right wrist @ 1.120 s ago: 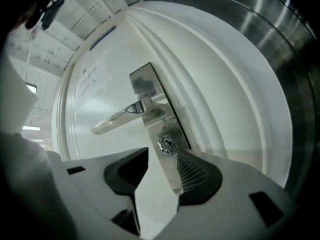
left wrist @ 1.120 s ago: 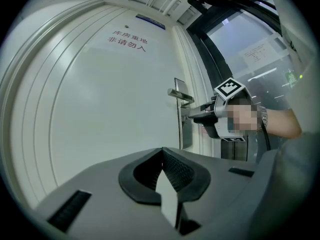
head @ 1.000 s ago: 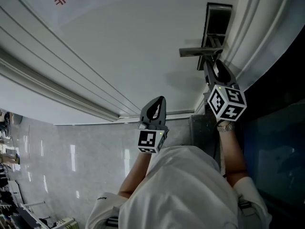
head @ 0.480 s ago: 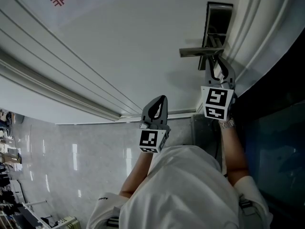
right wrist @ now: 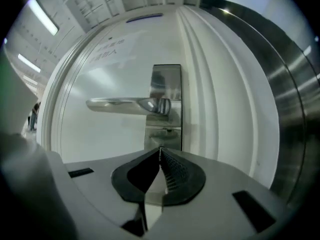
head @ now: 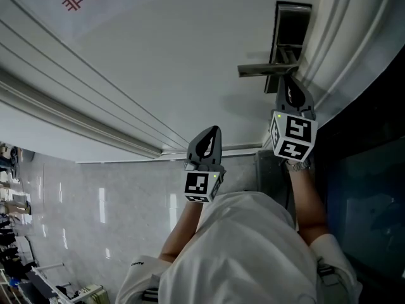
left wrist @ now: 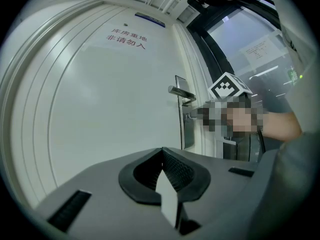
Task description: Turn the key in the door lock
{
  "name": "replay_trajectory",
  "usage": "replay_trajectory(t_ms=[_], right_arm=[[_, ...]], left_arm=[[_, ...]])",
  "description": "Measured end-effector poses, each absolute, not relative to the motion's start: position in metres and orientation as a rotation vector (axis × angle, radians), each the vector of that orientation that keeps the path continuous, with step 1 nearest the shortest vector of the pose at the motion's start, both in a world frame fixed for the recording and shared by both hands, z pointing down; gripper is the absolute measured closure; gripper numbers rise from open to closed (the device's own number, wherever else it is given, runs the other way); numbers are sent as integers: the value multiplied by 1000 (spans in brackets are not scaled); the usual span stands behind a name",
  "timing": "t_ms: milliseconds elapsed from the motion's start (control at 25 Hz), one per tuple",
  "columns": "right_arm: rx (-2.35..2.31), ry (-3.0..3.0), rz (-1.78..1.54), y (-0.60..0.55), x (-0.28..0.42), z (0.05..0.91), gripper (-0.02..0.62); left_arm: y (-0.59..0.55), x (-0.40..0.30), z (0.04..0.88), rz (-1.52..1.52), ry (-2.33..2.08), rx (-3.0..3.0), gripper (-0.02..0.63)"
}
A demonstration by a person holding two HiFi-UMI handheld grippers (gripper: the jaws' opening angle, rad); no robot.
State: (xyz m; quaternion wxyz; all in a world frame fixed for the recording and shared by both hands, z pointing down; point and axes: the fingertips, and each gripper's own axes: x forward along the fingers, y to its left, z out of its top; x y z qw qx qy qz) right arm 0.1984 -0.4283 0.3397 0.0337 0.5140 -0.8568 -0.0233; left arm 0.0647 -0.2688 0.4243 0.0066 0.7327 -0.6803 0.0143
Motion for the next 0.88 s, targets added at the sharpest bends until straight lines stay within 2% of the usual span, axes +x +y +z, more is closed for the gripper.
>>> replay_trajectory(t_ms=[880], right_arm=[[1605, -2883, 1509, -435, 214, 348, 581]], left_arm=[[-268, 61, 427, 21, -2127, 2282, 597]])
